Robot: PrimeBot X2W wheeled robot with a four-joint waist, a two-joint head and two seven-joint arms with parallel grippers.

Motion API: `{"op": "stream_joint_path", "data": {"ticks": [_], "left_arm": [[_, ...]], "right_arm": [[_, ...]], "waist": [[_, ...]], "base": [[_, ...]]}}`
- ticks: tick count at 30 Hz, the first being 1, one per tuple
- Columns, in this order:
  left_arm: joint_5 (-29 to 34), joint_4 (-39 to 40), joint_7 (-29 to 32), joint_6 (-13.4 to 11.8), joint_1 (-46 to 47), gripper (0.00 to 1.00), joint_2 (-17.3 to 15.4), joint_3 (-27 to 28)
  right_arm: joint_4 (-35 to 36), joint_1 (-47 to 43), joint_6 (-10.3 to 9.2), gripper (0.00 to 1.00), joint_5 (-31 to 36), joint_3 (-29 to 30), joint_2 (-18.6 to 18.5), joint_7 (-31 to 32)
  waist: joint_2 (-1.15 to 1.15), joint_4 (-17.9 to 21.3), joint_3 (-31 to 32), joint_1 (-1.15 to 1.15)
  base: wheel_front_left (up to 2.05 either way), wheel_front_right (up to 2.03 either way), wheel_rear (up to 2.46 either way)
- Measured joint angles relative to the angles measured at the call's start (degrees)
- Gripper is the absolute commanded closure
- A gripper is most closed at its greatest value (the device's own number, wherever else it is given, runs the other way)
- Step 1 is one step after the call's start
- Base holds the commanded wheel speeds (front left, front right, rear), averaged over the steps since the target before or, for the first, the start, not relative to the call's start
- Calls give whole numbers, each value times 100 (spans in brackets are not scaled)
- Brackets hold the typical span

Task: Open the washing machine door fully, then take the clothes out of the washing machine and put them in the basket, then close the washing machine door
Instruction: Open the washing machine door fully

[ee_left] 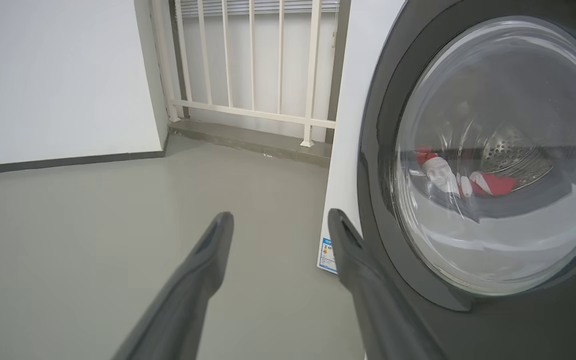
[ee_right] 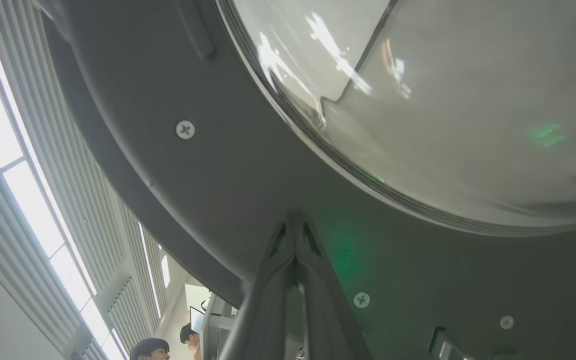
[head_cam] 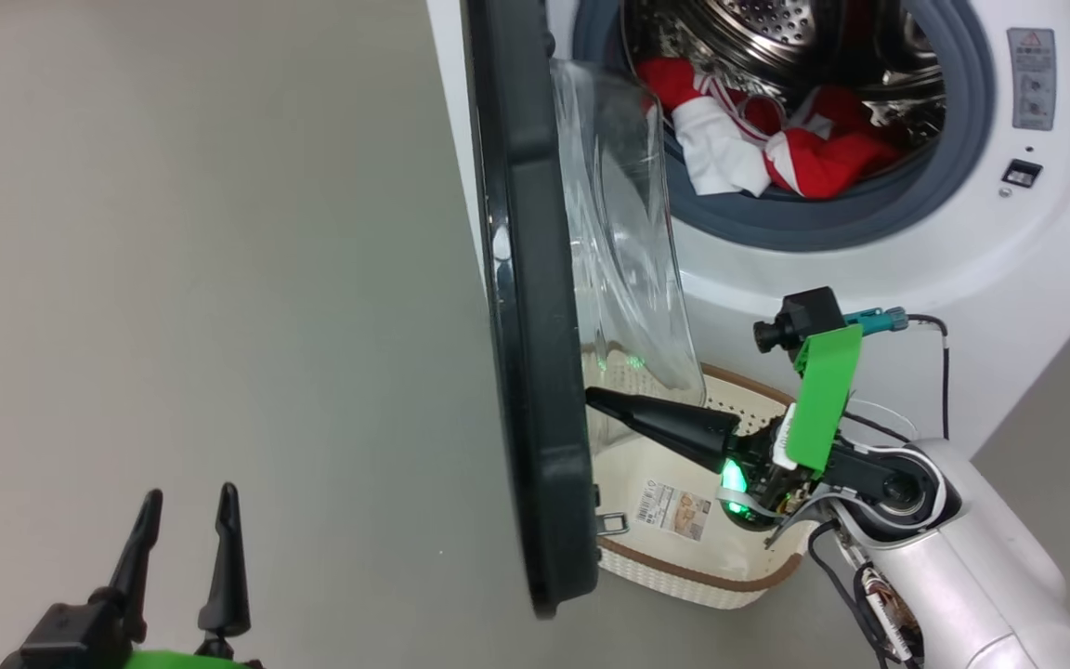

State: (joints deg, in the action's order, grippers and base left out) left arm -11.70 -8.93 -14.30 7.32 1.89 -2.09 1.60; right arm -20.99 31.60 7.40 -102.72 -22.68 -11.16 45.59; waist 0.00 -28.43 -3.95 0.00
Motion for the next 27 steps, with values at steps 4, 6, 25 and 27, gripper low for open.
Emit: {"op": "stream_joint_path", "data": {"ticks": [4, 6, 25, 27], "left_arm": [[0, -4, 0, 0, -54, 0, -12, 0], [0, 8, 0, 0, -60, 0, -12, 24], [2, 52, 0, 0, -165, 0, -8, 80], [2, 51, 0, 0, -163, 0, -8, 80]], "right_arm": [[-62, -1, 0, 100, 81, -35, 118, -4], [-104, 0, 0, 100, 109, -56, 201, -3], [-219, 8, 0, 100, 346, 119, 392, 98], [-210, 8, 0, 100, 383, 131, 411, 99]], "waist": [[0, -154, 49, 0], [0, -202, 55, 0], [0, -189, 16, 0], [0, -168, 8, 0]], "base": [[0, 0, 0], [0, 0, 0], [0, 0, 0], [0, 0, 0]]}}
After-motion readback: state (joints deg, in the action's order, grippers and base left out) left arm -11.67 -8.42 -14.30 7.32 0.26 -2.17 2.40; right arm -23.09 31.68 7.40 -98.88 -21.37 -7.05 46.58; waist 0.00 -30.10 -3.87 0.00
